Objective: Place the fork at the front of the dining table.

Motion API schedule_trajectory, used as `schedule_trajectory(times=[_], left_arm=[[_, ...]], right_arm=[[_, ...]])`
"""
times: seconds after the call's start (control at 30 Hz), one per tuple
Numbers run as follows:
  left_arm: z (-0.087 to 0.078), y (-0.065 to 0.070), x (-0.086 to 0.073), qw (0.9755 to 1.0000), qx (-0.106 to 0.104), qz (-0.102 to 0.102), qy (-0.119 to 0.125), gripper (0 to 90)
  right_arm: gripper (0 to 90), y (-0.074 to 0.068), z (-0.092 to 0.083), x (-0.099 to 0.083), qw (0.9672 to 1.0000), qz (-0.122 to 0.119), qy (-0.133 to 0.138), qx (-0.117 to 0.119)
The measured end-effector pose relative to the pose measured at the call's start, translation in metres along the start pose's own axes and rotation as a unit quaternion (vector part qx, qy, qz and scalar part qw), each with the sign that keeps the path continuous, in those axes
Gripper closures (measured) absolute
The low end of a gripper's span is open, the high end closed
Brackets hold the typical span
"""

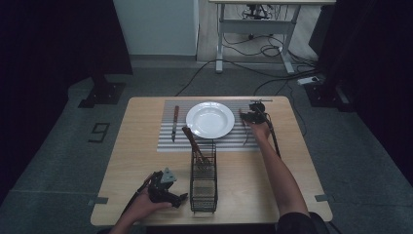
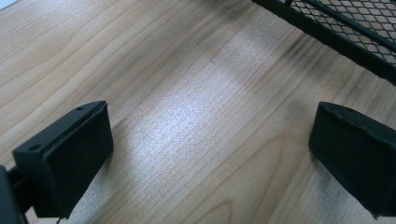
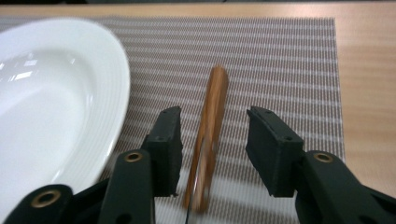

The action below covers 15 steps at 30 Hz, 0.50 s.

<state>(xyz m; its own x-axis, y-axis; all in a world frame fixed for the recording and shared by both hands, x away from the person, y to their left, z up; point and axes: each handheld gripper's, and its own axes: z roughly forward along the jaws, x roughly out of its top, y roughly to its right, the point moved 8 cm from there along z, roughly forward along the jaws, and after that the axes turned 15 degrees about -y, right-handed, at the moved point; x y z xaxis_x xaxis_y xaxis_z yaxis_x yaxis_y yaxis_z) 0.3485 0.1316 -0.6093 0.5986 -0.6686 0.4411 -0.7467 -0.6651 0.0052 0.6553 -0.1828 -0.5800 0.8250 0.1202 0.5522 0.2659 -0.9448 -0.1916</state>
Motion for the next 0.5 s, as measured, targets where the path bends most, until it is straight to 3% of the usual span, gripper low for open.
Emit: schedule_trajectory(times=[0.07,0.23,0.37,0.5], left_arm=[[0.0,0.0,0.0,1.0,0.0,0.0,0.0,0.0],[0.0,0.0,0.0,1.0,0.0,0.0,0.0,0.0],[0.0,0.0,0.0,1.0,0.0,0.0,0.0,0.0],[0.0,0.0,0.0,1.0,0.0,0.0,0.0,0.0]], right_arm=[[57.2,0.0,-0.007,-0.006,0.9999,-0.011,0.009,-0.002],[61.4,-0.004,-0.009,-0.029,0.9989,-0.035,-0.031,-0.003],[65.8,-0.007,-0.007,-0.034,0.9983,-0.046,-0.036,-0.005],[70.8,-0.007,-0.001,-0.037,0.9979,-0.047,-0.038,-0.022]])
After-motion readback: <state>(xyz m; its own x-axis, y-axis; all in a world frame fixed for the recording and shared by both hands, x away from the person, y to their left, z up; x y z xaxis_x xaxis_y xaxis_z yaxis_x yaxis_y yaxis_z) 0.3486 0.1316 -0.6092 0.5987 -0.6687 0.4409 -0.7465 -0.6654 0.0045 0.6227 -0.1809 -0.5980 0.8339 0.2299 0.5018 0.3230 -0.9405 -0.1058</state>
